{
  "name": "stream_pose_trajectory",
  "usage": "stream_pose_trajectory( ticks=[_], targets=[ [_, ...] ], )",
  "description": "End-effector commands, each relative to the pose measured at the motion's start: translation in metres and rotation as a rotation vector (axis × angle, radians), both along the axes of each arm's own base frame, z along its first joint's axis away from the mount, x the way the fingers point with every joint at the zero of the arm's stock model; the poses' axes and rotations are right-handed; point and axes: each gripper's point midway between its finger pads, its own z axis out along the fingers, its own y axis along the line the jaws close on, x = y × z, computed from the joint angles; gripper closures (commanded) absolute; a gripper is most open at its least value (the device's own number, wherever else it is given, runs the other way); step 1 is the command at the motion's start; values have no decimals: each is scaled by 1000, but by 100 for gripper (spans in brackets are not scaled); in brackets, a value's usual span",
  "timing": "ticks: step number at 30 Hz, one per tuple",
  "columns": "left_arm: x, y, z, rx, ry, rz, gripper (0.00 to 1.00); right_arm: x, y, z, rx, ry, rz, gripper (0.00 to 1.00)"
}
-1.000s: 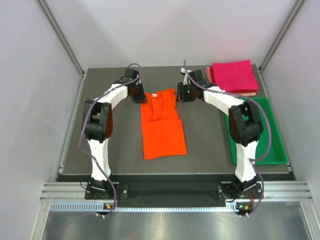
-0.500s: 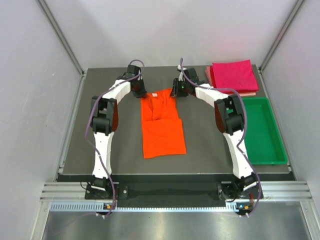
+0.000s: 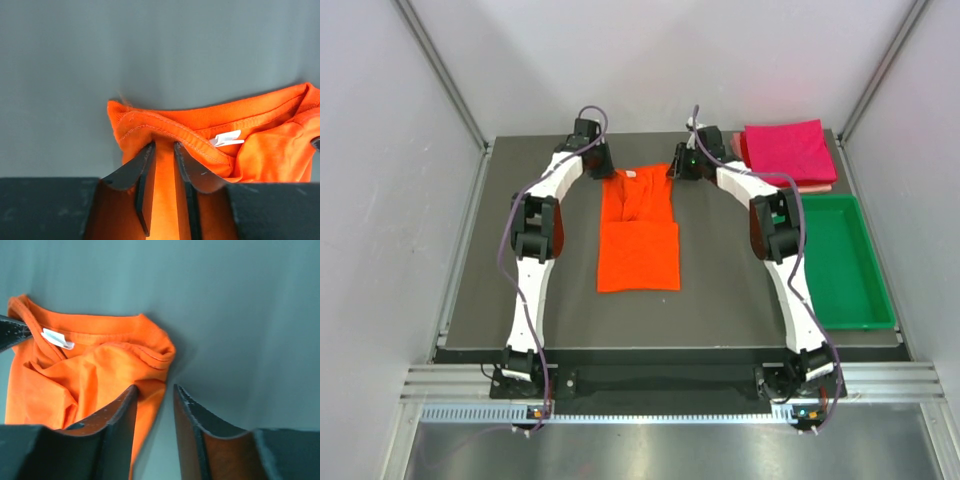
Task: Fold and stack the t-shirts
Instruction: Fold the tshirt
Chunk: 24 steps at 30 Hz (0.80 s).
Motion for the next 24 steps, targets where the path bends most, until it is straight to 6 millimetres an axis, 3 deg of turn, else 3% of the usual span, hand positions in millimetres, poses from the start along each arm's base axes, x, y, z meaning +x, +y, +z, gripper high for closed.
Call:
stream_pose_trajectory(
  ticks=[1, 2, 4, 5, 6, 7, 8, 9, 10, 11, 12, 13, 14, 15, 16, 17, 18, 19, 20, 22, 24],
  targets=[
    [6, 28, 7, 49, -14, 36, 71, 12, -5, 32, 6, -75, 40, 63],
    [7, 29, 33, 45, -54, 33, 68, 9, -7, 36, -4, -73, 44, 61],
    [4, 35, 56, 42, -69, 37, 67, 4, -8, 63, -3, -107, 63, 58],
    [0, 39, 83, 52, -104, 37, 66, 0, -9, 70, -5, -101, 66, 57],
    [-9, 48, 88, 83, -78, 58, 66, -6, -12, 89, -1, -111, 63, 55],
    [-20, 52, 88, 105, -54, 61, 65, -12, -15, 95, -4, -94, 49, 54],
    [-32, 56, 110, 117, -68, 62, 65, -24, -19, 94, -13, -43, 35, 53],
    [-45, 58, 112, 125, -44, 63, 65, -39, -25, 96, -17, -2, 16, 53],
    [-74, 63, 84, 144, 58, 62, 65, -52, -28, 95, -1, 54, -9, 53],
    [-91, 63, 105, 122, 44, 72, 64, -69, -29, 89, 0, 109, -11, 53],
    [-109, 62, 101, 109, 77, 61, 63, -95, -35, 83, -5, 162, -18, 52],
    [-143, 64, 72, 112, 178, 59, 63, -109, -38, 79, -5, 196, -43, 52],
    [-158, 62, 89, 83, 151, 64, 63, -123, -33, 79, -2, 195, -36, 51],
    [-171, 58, 86, 61, 157, 47, 63, -150, -38, 73, -3, 235, -51, 51],
    [-202, 54, 60, 33, 230, 27, 63, -162, -39, 70, -7, 244, -54, 51],
    [-211, 40, 76, -50, 186, -18, 63, -177, -32, 68, -12, 250, -28, 51],
    [-225, 34, 71, -71, 205, -37, 63, -200, -36, 61, -27, 279, -25, 51],
    [-247, 34, 53, -76, 261, -38, 63, -213, -32, 56, -34, 302, -24, 51],
    [-253, 29, 57, -92, 242, -54, 63, -225, -31, 53, -27, 320, -17, 51],
    [-272, 24, 43, -102, 278, -75, 63, -248, -29, 47, -7, 325, 2, 52],
    [-270, 25, 36, -96, 269, -80, 63, -265, -24, 39, -29, 316, 27, 53]
  ],
)
